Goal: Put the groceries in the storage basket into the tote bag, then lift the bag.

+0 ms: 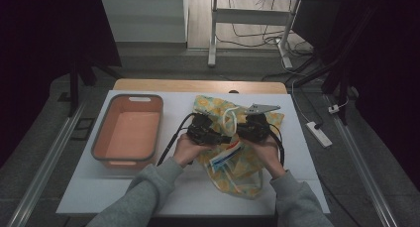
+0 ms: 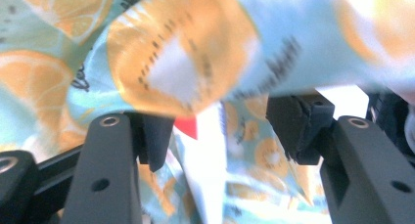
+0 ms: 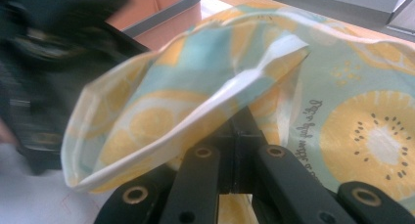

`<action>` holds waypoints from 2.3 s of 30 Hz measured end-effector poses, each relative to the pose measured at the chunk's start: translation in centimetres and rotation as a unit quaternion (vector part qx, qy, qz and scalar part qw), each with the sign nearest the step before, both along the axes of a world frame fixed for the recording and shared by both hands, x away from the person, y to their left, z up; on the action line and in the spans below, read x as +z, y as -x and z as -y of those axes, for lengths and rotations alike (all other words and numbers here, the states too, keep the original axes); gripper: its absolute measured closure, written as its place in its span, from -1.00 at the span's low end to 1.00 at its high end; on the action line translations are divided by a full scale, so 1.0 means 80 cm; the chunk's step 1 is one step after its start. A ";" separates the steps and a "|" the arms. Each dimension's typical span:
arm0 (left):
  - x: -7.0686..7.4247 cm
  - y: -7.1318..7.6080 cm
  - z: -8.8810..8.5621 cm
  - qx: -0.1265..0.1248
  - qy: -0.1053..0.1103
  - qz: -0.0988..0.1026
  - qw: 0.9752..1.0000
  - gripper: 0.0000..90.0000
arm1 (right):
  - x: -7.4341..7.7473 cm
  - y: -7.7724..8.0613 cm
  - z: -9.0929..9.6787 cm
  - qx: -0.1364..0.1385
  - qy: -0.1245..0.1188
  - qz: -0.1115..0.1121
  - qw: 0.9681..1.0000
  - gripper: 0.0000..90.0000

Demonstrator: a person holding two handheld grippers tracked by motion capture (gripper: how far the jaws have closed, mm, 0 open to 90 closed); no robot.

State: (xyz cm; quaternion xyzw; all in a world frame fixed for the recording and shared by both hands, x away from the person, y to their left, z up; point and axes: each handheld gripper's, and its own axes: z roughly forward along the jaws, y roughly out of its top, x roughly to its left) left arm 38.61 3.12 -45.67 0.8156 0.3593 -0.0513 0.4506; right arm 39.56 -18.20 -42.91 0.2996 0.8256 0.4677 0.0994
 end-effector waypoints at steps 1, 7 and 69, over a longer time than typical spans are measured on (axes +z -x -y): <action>0.004 0.005 -0.004 -0.007 -0.003 0.009 1.000 -0.04 | 0.000 0.000 0.000 0.000 0.000 0.000 1.000 0.99; 0.021 0.037 -0.040 -0.015 -0.040 0.067 0.997 -0.10 | -0.002 0.001 0.000 0.005 0.004 -0.003 1.000 0.99; -0.023 0.029 -0.079 -0.044 -0.074 0.039 0.996 0.96 | -0.057 0.095 0.112 -0.063 0.068 0.023 0.995 0.97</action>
